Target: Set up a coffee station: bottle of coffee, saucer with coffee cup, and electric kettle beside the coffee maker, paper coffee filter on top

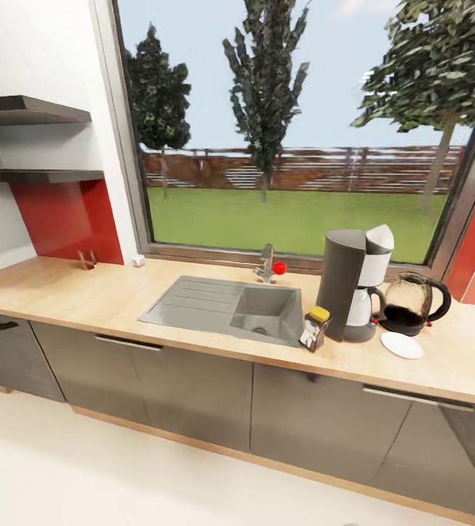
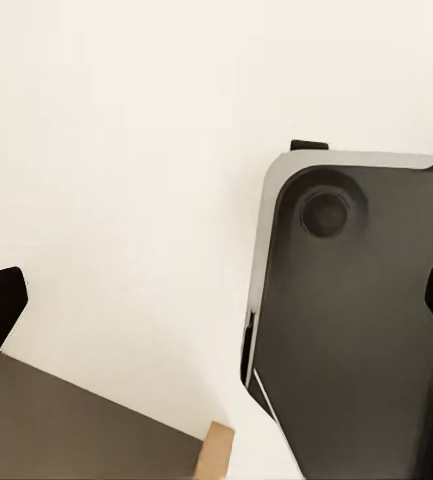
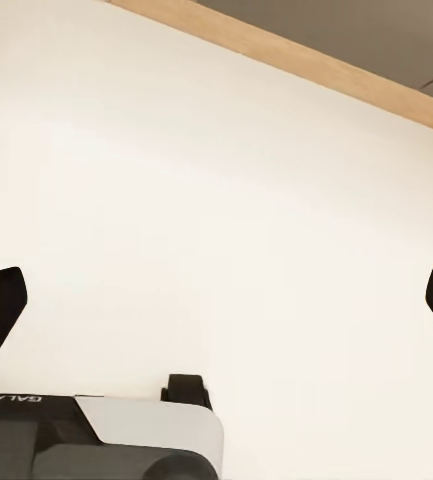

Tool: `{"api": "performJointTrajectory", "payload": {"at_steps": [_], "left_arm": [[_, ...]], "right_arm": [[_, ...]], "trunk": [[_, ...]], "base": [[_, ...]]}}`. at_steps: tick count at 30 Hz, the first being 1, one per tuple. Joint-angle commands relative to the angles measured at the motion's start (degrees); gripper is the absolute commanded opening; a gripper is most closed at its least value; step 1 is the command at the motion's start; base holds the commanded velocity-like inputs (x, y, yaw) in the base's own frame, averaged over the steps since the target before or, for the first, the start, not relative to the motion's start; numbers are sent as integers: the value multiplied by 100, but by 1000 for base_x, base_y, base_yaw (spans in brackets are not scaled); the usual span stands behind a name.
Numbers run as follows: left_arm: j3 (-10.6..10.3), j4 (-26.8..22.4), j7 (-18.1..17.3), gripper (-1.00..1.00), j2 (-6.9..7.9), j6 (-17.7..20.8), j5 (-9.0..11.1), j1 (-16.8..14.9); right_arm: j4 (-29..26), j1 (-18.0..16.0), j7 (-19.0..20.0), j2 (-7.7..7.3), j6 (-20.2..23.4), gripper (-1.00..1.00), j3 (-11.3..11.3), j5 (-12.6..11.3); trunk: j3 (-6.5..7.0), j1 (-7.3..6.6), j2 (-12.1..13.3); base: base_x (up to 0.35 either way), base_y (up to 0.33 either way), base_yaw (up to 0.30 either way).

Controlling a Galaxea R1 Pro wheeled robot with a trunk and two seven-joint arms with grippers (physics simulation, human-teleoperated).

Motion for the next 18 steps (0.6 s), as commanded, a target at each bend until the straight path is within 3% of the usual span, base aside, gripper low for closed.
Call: {"api": "performJointTrajectory", "payload": {"at_steps": [1,18], "left_arm": [[-11,-14,6,100,1,-10,55,2],[-13,-17,6,100,27,-7,55,4]], "right_arm": [[10,-6,-44,2,-4,100,42,37],[10,-7,-46,3,-4,100,42,37]], "trunk": [[-12,4,-12],[-12,4,-12]], "base": [[1,339,0],[46,339,0]]}}
